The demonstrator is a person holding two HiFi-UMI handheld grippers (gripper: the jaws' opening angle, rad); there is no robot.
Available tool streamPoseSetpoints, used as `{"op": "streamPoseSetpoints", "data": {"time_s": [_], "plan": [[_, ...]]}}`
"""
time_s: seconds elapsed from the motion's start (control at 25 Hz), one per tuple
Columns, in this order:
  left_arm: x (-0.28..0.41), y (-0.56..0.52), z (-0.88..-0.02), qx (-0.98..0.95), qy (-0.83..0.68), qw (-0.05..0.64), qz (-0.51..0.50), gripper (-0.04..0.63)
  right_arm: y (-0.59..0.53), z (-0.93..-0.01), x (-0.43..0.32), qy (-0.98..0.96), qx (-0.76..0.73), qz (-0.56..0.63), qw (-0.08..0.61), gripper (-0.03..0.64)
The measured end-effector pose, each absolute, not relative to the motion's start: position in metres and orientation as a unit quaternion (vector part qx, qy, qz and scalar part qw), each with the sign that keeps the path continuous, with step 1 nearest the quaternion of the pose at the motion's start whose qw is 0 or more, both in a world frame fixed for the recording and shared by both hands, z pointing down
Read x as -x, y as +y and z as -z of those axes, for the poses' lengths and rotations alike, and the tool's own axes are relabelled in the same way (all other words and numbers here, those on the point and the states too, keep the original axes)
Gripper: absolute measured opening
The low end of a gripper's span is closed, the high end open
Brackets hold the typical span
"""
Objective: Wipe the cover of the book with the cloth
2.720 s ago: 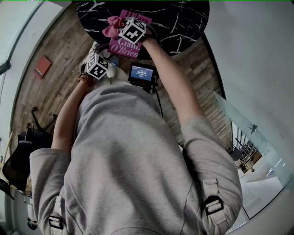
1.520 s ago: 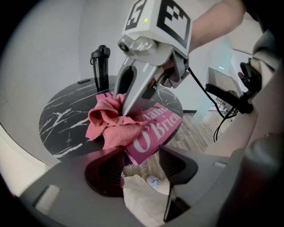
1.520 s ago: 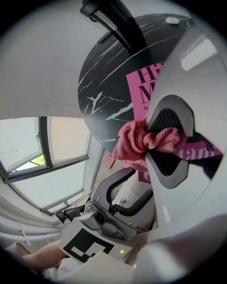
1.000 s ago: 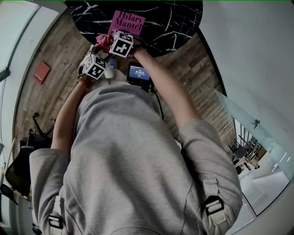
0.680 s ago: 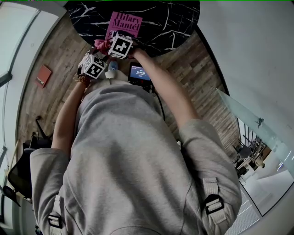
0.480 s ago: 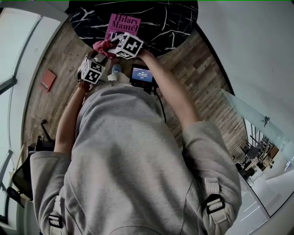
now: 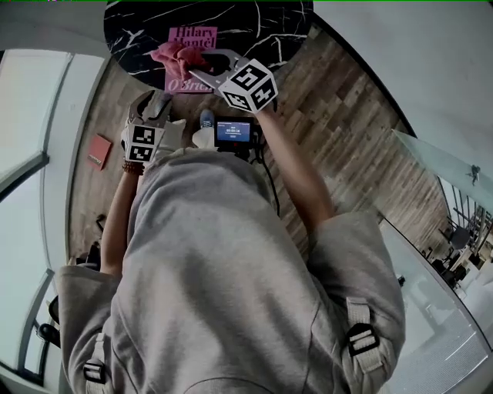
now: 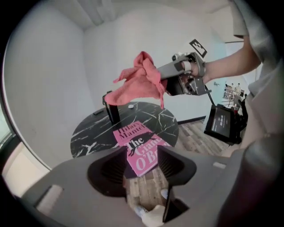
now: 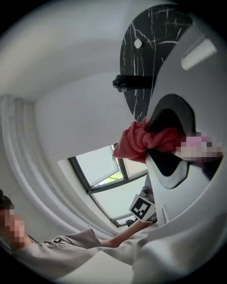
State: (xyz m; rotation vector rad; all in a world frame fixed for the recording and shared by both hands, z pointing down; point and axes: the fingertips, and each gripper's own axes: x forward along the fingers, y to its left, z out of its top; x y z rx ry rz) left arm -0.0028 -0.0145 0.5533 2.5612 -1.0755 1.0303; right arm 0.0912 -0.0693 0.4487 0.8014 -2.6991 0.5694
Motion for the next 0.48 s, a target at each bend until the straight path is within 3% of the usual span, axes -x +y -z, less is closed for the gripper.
{"op": "streamPoseSetpoints", "data": {"time_s": [0.32, 0.48], "plan": [[-0.042, -0.029, -0.44, -0.904, -0.365, -0.004, -0.223, 0.206, -0.02, -0.372, -0.136, -0.894, -0.422, -0.145, 0.05, 0.121], [-0.029, -0.001, -0.403, -0.913, -0.369, -0.022, -0.173, 0.199, 0.019, -0.347, -0.138, -0.859, -0.497, -0.12, 0.027, 0.123]]}}
